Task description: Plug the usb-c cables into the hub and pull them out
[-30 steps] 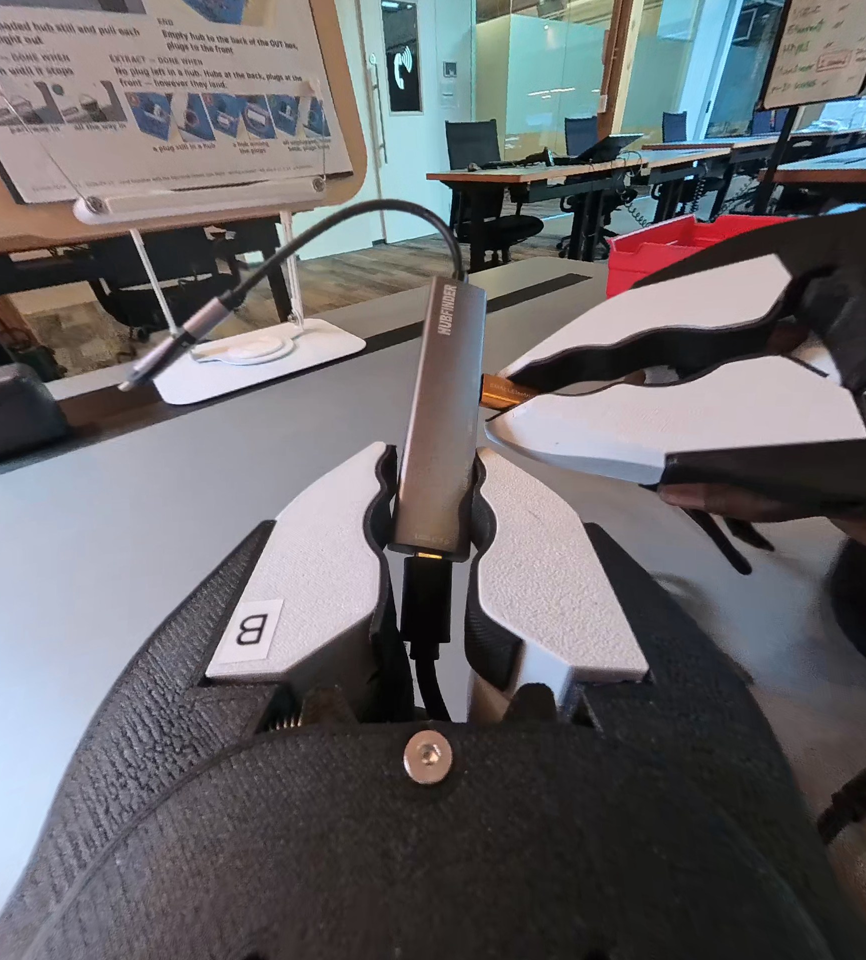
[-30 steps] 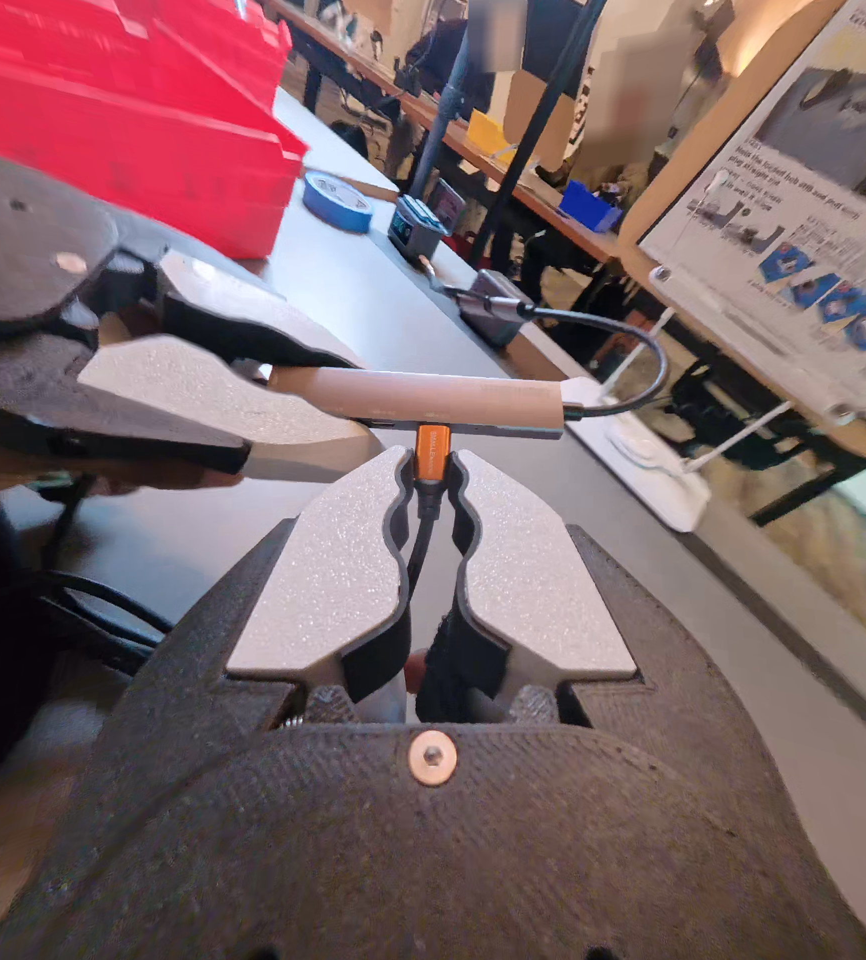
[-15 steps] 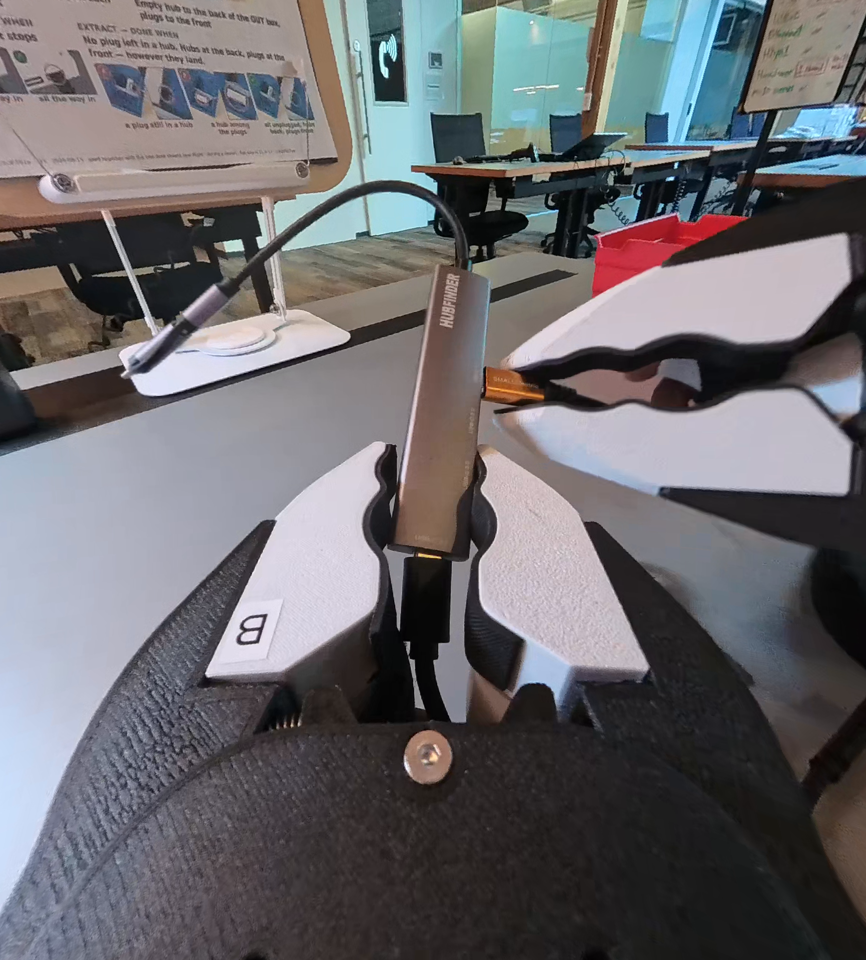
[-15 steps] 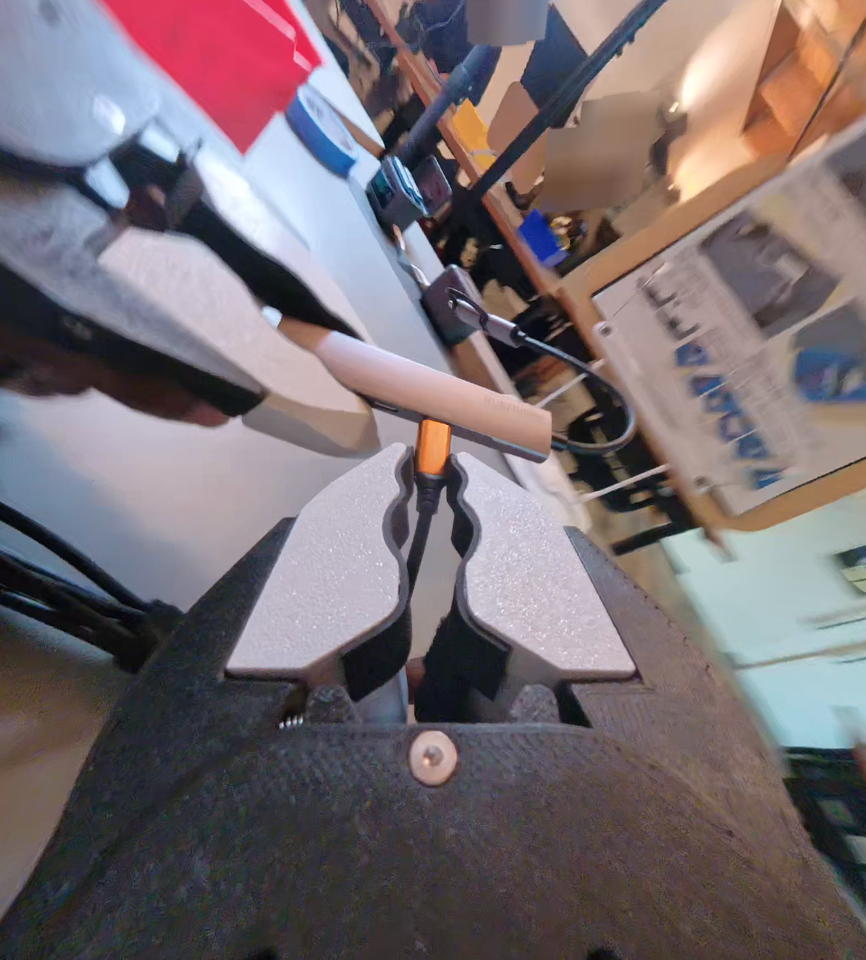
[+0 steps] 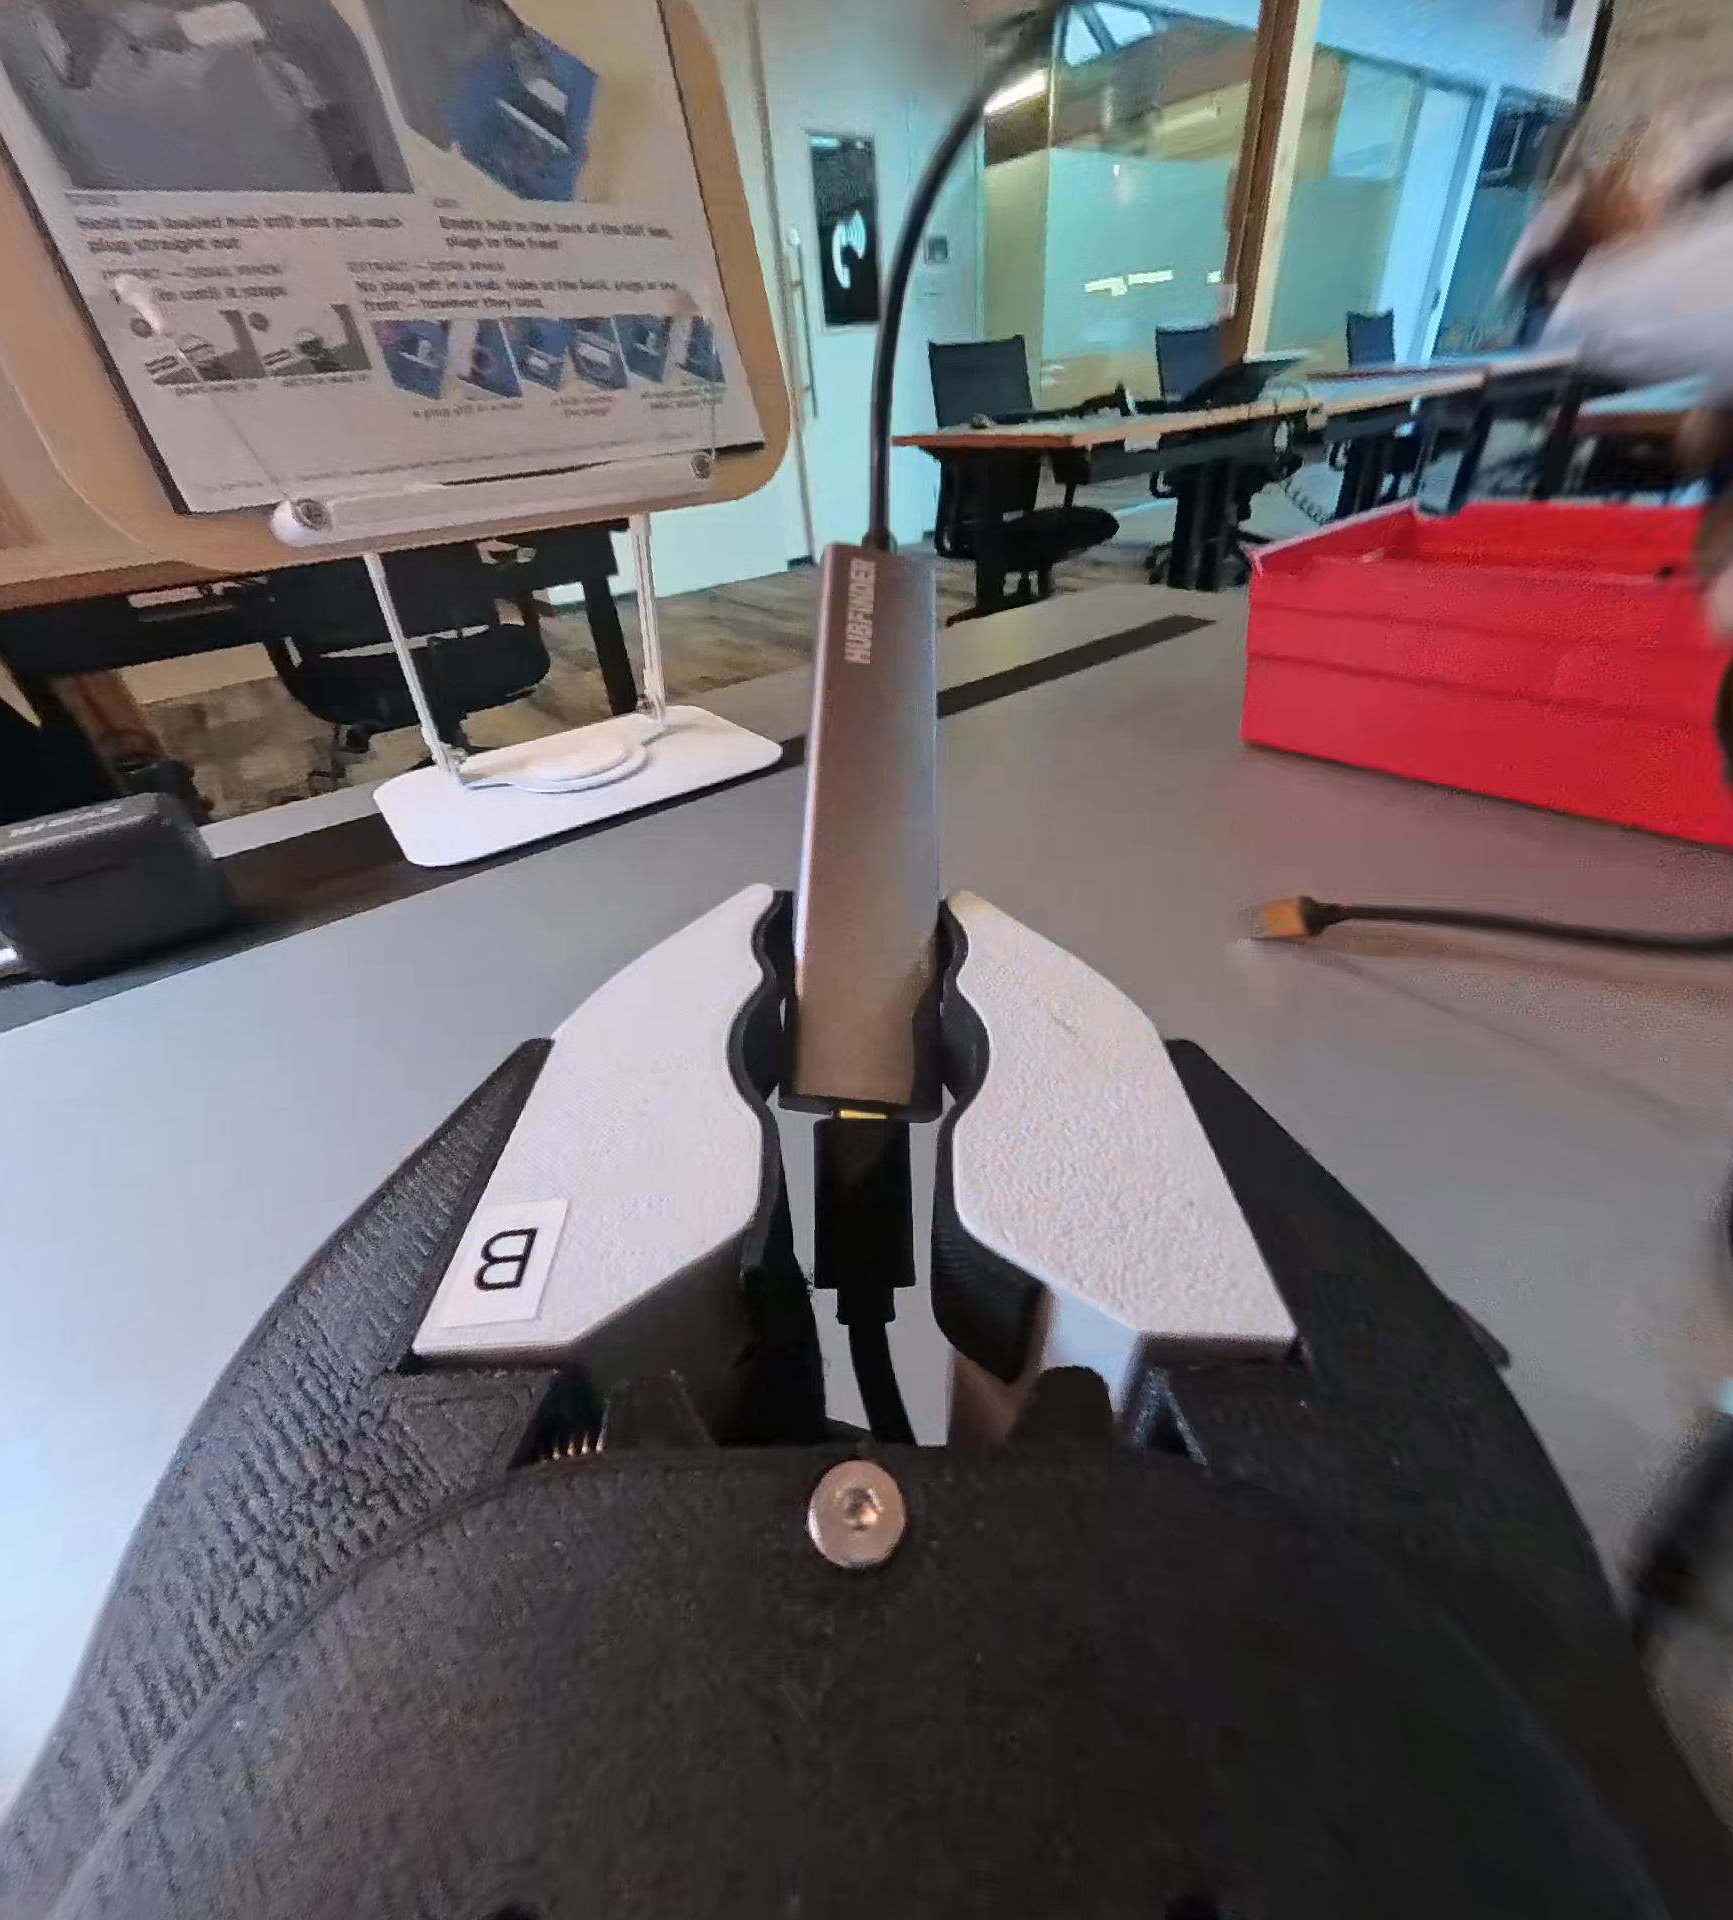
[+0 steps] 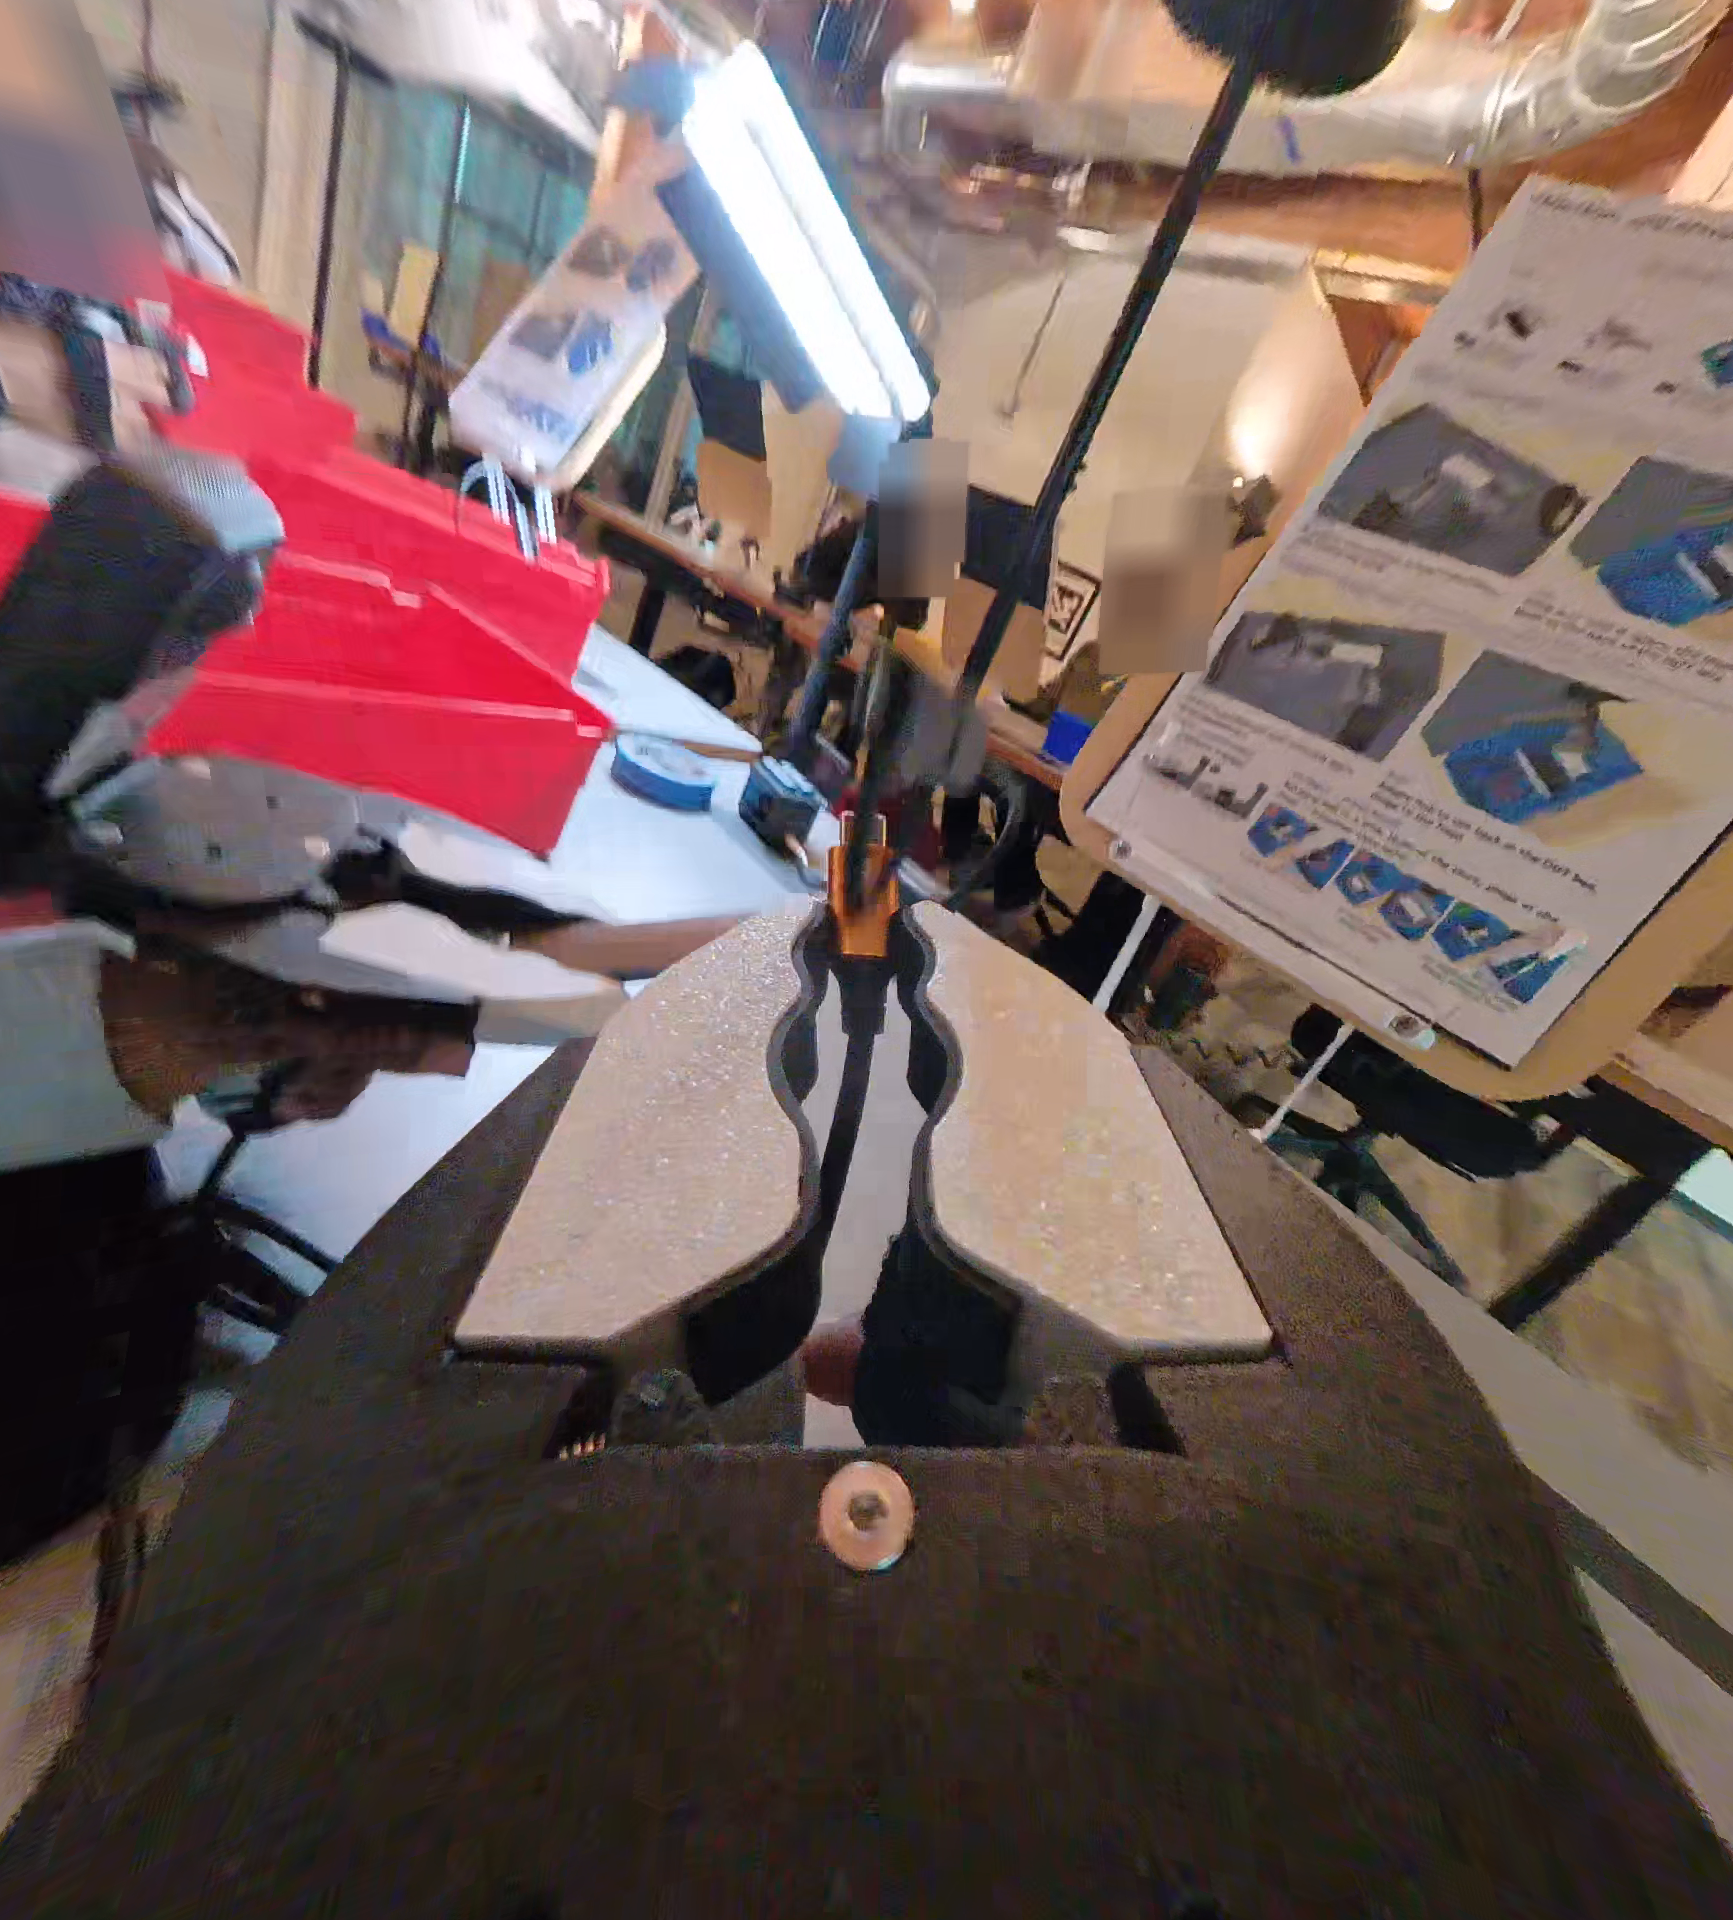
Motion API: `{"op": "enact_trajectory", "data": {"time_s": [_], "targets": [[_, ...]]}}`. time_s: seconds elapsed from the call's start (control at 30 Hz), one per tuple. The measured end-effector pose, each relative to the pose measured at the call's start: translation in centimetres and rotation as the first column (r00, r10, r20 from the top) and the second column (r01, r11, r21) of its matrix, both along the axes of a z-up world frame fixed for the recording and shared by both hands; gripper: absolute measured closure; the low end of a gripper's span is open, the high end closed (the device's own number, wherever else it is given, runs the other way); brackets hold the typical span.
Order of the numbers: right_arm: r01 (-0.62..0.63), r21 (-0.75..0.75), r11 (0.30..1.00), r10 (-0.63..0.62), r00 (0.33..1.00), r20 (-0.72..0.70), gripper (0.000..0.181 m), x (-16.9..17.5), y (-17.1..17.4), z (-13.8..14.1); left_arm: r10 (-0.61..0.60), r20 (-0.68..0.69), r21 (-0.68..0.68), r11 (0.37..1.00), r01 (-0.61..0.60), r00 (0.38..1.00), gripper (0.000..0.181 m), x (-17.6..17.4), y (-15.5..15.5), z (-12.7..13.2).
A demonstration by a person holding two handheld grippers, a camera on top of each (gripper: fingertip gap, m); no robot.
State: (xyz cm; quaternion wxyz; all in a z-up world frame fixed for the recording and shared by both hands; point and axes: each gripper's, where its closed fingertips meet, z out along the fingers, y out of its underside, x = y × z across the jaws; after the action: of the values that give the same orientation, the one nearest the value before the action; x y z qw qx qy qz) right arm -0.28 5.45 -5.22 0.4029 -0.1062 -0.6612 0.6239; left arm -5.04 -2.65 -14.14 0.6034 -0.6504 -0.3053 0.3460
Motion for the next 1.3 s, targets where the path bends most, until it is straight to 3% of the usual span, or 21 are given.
{"op": "enact_trajectory", "data": {"time_s": [0.1, 0.27, 0.4, 0.5, 0.6, 0.73, 0.83, 0.93, 1.1, 1.2, 1.3], "targets": [[-0.036, -0.113, 0.993, 0.041, 0.999, 0.035, 0.169, 0.4, 1.4, 2.7, -0.02, 0.001, -0.019, 1.0, 0.02, 1.0, 0.155, 0.6, 0.4, -0.3], [-0.082, -0.18, 0.98, 0.102, 0.989, 0.105, 0.169, 0.7, 3.9, 5.4, 0.012, -0.045, -0.047, 0.999, -0.014, 0.999, 0.155, 0.6, 0.1, 0.1], [-0.07, 0.086, 0.994, 0.053, 0.981, 0.187, 0.169, 1.1, 6.0, 4.0, 0.056, -0.032, 0.054, 0.997, -0.054, 0.998, 0.156, 0.3, -1.2, 0.9], [0.047, 0.143, 0.989, -0.061, 0.994, 0.096, 0.169, 0.9, 10.0, 6.3, 0.012, 0.016, 0.178, 0.984, -0.015, 1.0, 0.156, 0.4, -2.2, 1.3], [0.168, 0.072, 0.983, -0.169, 0.986, 0.005, 0.169, 1.1, 15.1, 11.1, 0.017, 0.013, 0.153, 0.988, -0.019, 1.0, 0.156, 0.4, -2.3, 1.1], [0.363, -0.014, 0.932, -0.363, 0.929, -0.076, 0.17, 1.1, 22.5, 16.4, 0.005, 0.051, 0.173, 0.985, -0.013, 0.999, 0.156, 0.2, -2.3, 0.8], [0.522, -0.027, 0.853, -0.52, 0.842, -0.145, 0.17, 0.9, 27.8, 17.9, 0.0, 0.078, 0.179, 0.984, -0.014, 0.997, 0.156, 0.1, -2.4, 0.4], [0.646, -0.013, 0.763, -0.635, 0.746, -0.201, 0.169, -0.7, 32.5, 16.7, 0.008, 0.057, 0.165, 0.986, -0.018, 0.998, 0.156, 0.1, -2.3, 0.6], [0.644, -0.168, 0.746, -0.665, 0.706, -0.244, 0.169, -3.1, 36.4, 11.6, 0.021, 0.027, 0.141, 0.99, -0.025, 0.999, 0.156, 0.1, -2.2, 0.6], [0.545, -0.382, 0.746, -0.639, 0.747, -0.181, 0.169, -3.1, 37.8, 7.5, 0.021, 0.019, 0.138, 0.99, -0.023, 1.0, 0.156, 0.1, -2.2, 0.6], [0.516, -0.553, 0.654, -0.62, 0.785, 0.001, 0.17, -2.9, 39.4, 3.5, 0.009, 0.029, 0.133, 0.991, -0.013, 1.0, 0.156, 0.0, -2.0, 0.3]]}}
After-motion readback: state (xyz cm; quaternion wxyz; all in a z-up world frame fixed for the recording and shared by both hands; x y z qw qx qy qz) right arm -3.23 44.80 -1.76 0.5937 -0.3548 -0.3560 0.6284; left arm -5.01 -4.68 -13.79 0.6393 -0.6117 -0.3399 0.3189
